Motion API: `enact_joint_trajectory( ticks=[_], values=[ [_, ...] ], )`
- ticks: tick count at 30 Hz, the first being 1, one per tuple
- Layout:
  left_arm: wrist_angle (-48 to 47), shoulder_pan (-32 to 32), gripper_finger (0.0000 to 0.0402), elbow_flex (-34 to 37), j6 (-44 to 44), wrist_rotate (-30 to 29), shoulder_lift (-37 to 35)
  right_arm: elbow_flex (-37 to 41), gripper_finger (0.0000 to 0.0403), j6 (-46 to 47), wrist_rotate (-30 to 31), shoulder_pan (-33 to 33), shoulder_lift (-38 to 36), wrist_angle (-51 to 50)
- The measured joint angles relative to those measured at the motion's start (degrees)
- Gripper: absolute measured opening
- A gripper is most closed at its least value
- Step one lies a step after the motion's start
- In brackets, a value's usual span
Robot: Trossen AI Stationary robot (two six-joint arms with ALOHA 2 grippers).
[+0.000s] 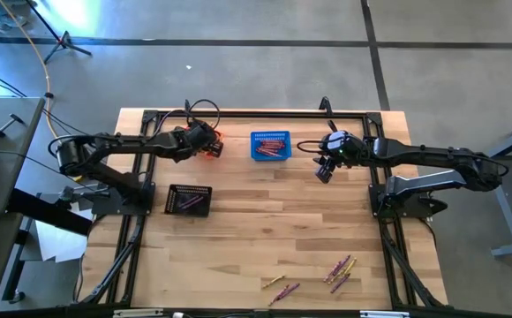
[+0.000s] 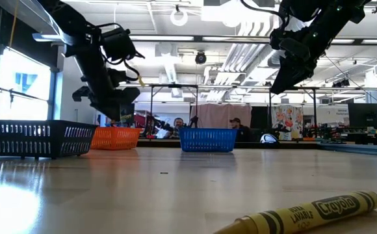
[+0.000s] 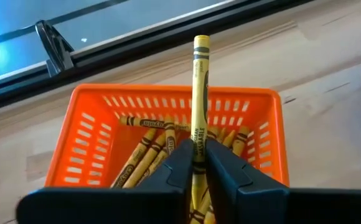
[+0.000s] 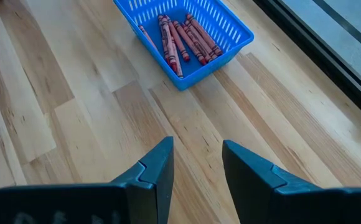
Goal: Sort crayons
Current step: Put the yellow crayon into the orange bin
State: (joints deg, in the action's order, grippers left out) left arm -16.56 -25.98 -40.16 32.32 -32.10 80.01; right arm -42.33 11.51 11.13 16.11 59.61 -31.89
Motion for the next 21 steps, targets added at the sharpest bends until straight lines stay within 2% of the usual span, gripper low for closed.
enact_joint_trajectory(
  ticks=[6, 11, 14, 21],
  values=[
    [-0.8, 0.0, 0.006, 0.0, 0.4, -0.6, 0.0, 0.0, 0.0124, 0.0, 0.0, 0.0, 0.0, 0.0],
    [-0.7, 0.1, 0.0064, 0.0, 1.0, -0.7, 0.0, 0.0, 0.0124, 0.0, 0.0, 0.0, 0.0, 0.0],
    [0.5, 1.0, 0.0062, 0.0, 1.5, 1.1, -0.1, 0.0, 0.0124, 0.0, 0.0, 0.0, 0.0, 0.0],
    [7.4, 10.3, 0.006, -1.9, 0.5, 2.8, -2.2, 0.0, 0.0124, 0.0, 0.0, 0.0, 0.0, 0.0]
  ],
)
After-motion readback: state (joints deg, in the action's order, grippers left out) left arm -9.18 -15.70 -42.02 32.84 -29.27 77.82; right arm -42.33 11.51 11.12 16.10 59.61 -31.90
